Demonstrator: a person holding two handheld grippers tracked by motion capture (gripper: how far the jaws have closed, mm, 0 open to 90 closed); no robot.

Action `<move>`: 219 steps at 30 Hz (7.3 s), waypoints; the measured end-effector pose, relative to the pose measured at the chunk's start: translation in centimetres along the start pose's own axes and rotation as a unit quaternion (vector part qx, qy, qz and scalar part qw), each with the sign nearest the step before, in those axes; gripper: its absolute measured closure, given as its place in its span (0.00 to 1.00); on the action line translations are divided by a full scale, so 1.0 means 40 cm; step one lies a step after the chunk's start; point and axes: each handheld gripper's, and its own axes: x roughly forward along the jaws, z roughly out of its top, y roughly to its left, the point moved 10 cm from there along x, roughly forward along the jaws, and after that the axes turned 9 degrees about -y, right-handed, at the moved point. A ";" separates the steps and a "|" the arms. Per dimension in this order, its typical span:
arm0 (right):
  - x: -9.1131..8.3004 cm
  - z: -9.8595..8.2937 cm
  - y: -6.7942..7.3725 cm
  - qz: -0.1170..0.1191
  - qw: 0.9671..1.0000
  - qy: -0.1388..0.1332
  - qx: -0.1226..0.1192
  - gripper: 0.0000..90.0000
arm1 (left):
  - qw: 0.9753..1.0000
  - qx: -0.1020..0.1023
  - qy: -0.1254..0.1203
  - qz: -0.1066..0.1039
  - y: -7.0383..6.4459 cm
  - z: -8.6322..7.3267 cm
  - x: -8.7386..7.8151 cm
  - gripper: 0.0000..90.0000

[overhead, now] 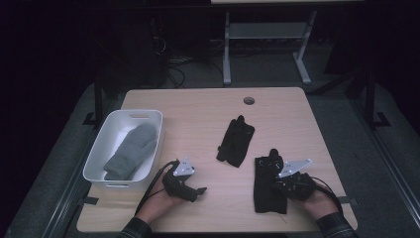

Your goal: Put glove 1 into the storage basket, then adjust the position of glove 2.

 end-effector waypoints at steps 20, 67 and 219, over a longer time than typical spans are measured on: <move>-0.068 -0.028 -0.169 -0.118 0.986 -0.088 0.083 0.42 | 1.000 0.000 0.005 -0.001 -0.001 -0.002 -0.001 0.14; -0.044 -0.089 -0.237 -0.142 0.978 -0.097 0.114 0.14 | 0.999 -0.014 0.021 -0.024 0.095 0.190 0.235 0.99; 0.056 0.048 -0.002 0.017 0.999 -0.035 0.031 1.00 | 0.972 -0.191 -0.073 -0.112 -0.013 0.212 0.001 0.97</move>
